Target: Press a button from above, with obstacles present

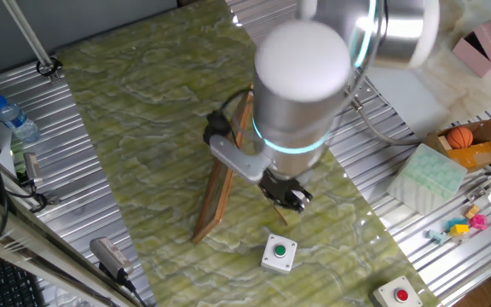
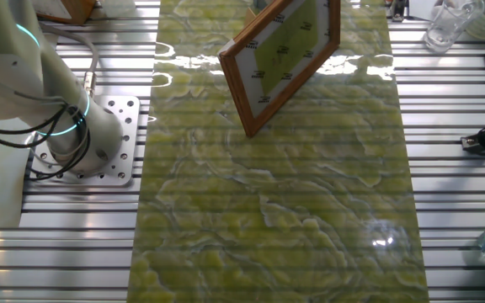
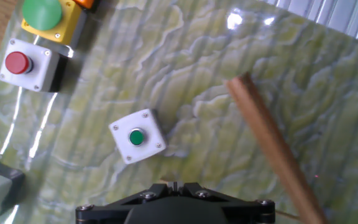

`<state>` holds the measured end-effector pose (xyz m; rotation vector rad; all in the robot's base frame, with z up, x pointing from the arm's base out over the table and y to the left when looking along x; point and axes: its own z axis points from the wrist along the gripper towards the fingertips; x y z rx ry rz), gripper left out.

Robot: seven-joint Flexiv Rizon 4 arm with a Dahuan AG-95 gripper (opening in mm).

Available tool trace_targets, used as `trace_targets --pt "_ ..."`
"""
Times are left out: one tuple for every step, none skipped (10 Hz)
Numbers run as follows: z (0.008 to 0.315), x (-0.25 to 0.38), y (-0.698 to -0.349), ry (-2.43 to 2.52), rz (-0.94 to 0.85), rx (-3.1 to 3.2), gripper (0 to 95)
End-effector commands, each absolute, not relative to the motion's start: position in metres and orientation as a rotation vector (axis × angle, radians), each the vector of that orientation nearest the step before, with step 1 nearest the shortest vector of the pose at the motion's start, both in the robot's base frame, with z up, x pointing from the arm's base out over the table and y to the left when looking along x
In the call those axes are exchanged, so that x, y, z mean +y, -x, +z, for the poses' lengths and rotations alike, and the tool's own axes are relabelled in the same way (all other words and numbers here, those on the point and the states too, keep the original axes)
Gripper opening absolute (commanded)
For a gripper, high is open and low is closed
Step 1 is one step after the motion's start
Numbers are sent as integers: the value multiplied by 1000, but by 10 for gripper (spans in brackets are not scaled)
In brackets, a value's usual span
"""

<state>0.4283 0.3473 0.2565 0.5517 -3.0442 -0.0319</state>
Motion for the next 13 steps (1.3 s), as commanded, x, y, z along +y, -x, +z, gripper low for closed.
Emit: trace_targets --pt "246 346 -428 -560 -37 -3051 0" --pt "240 347 -429 -550 -37 -3053 0" --pt "231 348 -430 -533 -56 -3060 0" --pt "231 348 -430 -508 -90 -3074 0" --pt "231 348 -430 -468 -97 -3083 0" --pt "231 348 -430 -468 -100 -3082 0" --pt "231 348 -430 -507 -102 -3076 0" --pt "231 348 -430 -525 -95 -3077 0" --pt "231 348 -430 -547 -75 -3096 0" --pt "231 348 -430 -543 -71 -3109 0" --pt "231 348 -430 -531 -69 -3111 0" --pt "226 364 -425 -495 -96 -3104 0" --pt "220 371 -423 -519 -122 -3107 0"
